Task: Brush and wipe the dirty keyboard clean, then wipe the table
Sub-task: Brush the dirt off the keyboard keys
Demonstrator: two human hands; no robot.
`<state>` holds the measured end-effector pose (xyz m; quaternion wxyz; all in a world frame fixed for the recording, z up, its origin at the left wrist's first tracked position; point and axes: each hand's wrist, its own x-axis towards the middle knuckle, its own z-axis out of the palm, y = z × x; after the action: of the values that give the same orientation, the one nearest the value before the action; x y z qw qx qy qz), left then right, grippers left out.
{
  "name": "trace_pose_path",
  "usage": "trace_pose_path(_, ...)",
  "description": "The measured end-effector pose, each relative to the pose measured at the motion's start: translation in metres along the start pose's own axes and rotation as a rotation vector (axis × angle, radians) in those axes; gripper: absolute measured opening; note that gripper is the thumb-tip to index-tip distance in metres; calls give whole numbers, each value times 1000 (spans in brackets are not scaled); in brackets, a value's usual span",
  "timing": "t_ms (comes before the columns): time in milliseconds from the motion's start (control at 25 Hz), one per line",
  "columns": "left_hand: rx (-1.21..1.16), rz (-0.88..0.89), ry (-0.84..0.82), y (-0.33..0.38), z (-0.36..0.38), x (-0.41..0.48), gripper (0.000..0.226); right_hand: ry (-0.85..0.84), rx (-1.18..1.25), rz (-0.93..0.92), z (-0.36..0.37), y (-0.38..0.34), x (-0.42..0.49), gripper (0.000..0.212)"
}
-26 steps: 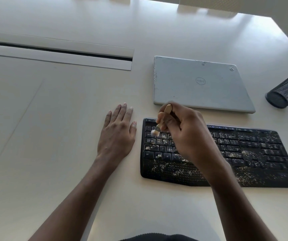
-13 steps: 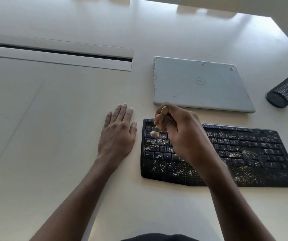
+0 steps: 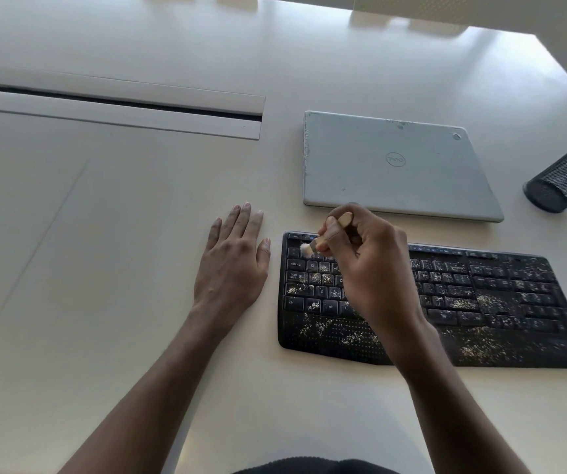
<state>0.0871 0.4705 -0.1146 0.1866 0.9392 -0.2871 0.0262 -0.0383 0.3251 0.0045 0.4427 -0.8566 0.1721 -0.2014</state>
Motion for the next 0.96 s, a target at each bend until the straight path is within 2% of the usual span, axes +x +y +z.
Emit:
trace_pose_path(160, -3, -1, -1, 0, -1, 0, 62, -67, 3, 60, -1, 2, -1, 22)
trace_pose_path(360, -8, -6, -1, 0, -2, 0, 61, 26, 36, 39, -2, -3, -1, 22)
trace_pose_path(560, -7, -6, 1, -1, -2, -1, 56, -83, -19, 85, -3, -1, 0, 24)
trace_pose_path(720, -11, -5, -3, 0, -2, 0, 60, 15, 5, 60, -6, -4, 1, 23)
trace_pose_path(880, -14, -6, -1, 0, -2, 0, 61, -61, -41, 94, -5, -1, 0, 24)
trace_pose_path(960, -15, -7, 0, 0, -2, 0, 57, -40, -39, 91, -7, -2, 0, 25)
